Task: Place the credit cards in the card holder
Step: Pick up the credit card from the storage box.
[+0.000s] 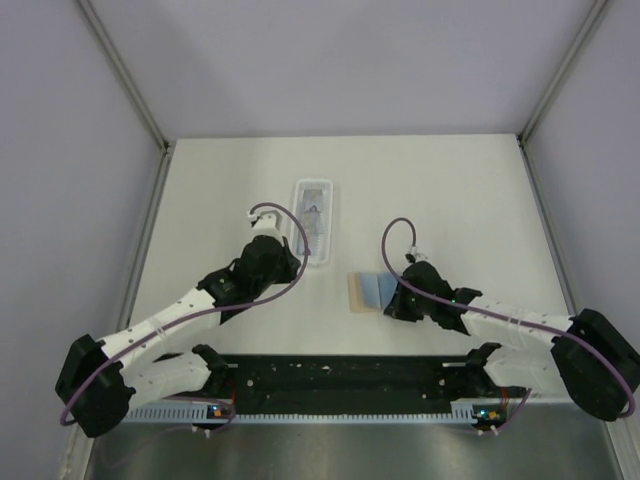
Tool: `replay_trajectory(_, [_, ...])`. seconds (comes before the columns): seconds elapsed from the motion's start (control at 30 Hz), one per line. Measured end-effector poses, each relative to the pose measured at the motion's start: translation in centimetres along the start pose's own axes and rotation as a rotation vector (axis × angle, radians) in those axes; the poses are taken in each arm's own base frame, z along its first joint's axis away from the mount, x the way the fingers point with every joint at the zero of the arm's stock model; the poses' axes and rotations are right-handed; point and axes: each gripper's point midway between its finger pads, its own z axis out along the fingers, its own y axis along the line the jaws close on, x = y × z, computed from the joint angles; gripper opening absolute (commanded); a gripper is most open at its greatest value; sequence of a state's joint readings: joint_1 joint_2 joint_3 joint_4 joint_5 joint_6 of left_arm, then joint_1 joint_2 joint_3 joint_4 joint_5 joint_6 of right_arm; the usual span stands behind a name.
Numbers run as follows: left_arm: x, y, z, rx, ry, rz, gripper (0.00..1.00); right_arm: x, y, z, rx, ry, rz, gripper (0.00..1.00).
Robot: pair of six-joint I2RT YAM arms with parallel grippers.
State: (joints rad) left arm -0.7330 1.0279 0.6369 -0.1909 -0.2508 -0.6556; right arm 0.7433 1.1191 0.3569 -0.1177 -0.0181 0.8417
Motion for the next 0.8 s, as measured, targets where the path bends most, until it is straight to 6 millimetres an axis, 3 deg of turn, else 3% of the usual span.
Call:
replay_trajectory(0.1, [0.1,0.3,0.0,-0.011,0.007,0.0,0.0,-0.5,-0.1,0.2,0.02,-0.016,-0.002,0.0])
replay_trajectory(0.4, [-0.8,1.9,0.2,-0.056,-0.011,-0.029,0.16,-1.2,-0.4,0.2,0.047,-0.048,-0.009,0.0])
replay_trajectory(0.47, [-1.3,2.6,0.3,-0.076,-0.023,-0.044,0.19,-1.1,-0.2,0.0,0.029,-0.041,-0.028,0.05])
replay_trajectory(0.6, [-1.5,4.0,1.2,-0.124,-0.021,-0.062,0.21,-1.5,2.1,-1.5,-0.094,-0.055,-0.078,0.18])
replay_trajectory(0.8, [-0.1,6.1,3.8,-0.211,0.052,-0.059,0.21,-2.4,4.9,-4.3,-0.246,-0.101,-0.16,0.24])
